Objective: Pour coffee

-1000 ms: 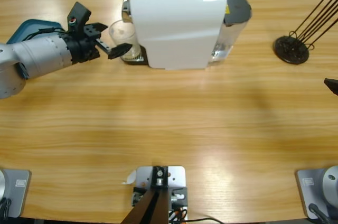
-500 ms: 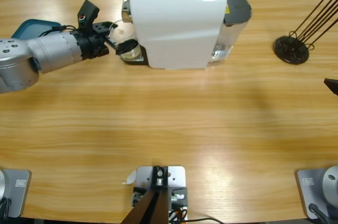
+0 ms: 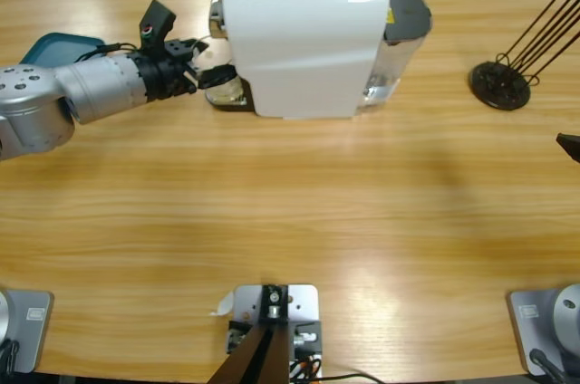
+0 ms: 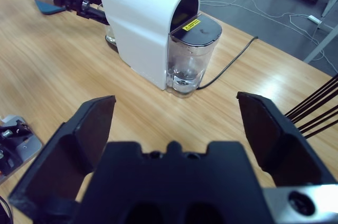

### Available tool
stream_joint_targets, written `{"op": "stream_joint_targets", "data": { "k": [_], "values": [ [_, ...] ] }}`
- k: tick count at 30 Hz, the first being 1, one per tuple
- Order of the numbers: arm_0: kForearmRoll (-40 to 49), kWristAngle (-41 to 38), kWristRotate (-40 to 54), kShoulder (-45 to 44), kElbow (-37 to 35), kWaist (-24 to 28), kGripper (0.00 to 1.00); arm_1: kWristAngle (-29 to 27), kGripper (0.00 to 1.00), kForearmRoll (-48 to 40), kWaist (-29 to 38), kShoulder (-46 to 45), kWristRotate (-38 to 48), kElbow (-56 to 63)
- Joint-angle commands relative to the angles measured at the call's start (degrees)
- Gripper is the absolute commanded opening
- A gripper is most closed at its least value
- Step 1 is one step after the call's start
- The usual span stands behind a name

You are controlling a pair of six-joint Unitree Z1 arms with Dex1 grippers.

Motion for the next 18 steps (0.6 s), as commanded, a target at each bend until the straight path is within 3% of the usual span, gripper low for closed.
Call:
{"op": "stream_joint_targets", "data": {
  "k": [1, 4, 8, 11, 14, 18],
  "values": [
    [-1.5, 8.6, -0.6, -7.0, 9.0, 0.2, 0.232, 1.0, 1.0, -0.5, 0.4, -1.3, -0.2, 2.3],
    [-1.4, 12.5, -1.5, -12.5, 11.8, 1.9, 0.237, 1.0, 1.0, -0.3, 0.3, -1.6, -0.2, 2.3],
    [-0.6, 20.4, -3.9, -19.4, 16.7, 9.7, 0.253, 1.1, 1.0, -0.2, 0.4, -2.1, -0.2, 2.3],
    [-0.8, 24.8, -5.2, -19.1, 18.7, 14.7, 0.286, 1.1, 1.0, -0.2, 0.3, -2.6, -0.2, 2.3],
    [-0.8, 26.1, -8.9, -17.5, 19.7, 23.2, 0.3, 1.1, 1.0, 0.1, 0.3, -3.3, -0.2, 2.2],
    [-2.2, 26.2, -9.1, -14.6, 19.2, 28.5, 0.299, 1.0, 1.0, 0.3, 0.3, -3.9, -0.1, 2.2]
  ]
}}
